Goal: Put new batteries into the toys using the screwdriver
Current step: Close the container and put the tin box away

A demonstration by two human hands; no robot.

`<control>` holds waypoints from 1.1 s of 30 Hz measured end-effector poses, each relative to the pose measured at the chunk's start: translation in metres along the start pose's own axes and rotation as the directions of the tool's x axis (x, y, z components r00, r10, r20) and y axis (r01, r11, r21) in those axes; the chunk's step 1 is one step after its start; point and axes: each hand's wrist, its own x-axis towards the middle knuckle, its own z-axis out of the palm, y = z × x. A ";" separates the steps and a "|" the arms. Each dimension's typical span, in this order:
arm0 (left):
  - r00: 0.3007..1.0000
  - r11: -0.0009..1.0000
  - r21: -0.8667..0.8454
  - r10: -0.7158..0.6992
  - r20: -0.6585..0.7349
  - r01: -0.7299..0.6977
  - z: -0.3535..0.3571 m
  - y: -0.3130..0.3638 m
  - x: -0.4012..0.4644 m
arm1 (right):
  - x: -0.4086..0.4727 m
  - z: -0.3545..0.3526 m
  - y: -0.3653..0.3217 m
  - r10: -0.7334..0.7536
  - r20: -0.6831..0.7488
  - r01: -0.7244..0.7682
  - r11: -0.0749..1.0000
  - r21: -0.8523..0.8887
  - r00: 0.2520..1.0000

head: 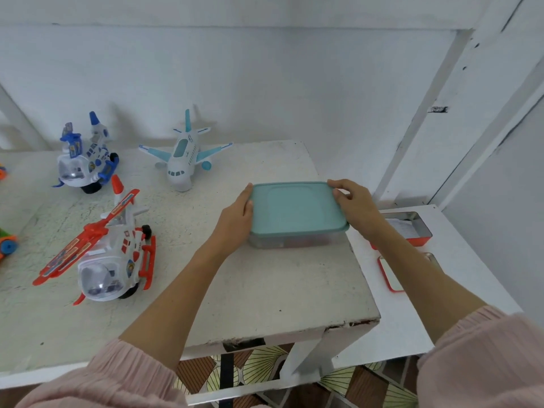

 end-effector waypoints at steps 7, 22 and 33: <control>0.991 0.991 -0.021 0.128 -0.033 -0.129 0.052 0.046 0.008 | -0.005 -0.066 0.024 -0.022 -0.167 0.039 0.994 0.104 0.986; 0.992 0.991 -0.069 0.121 0.036 -0.118 0.284 0.185 0.056 | 0.044 -0.319 0.144 0.012 -0.105 -0.002 0.996 0.094 0.994; 1.000 0.999 -0.041 0.010 0.005 -0.009 0.370 0.173 0.140 | 0.139 -0.335 0.242 0.085 0.015 -0.085 0.996 0.021 0.996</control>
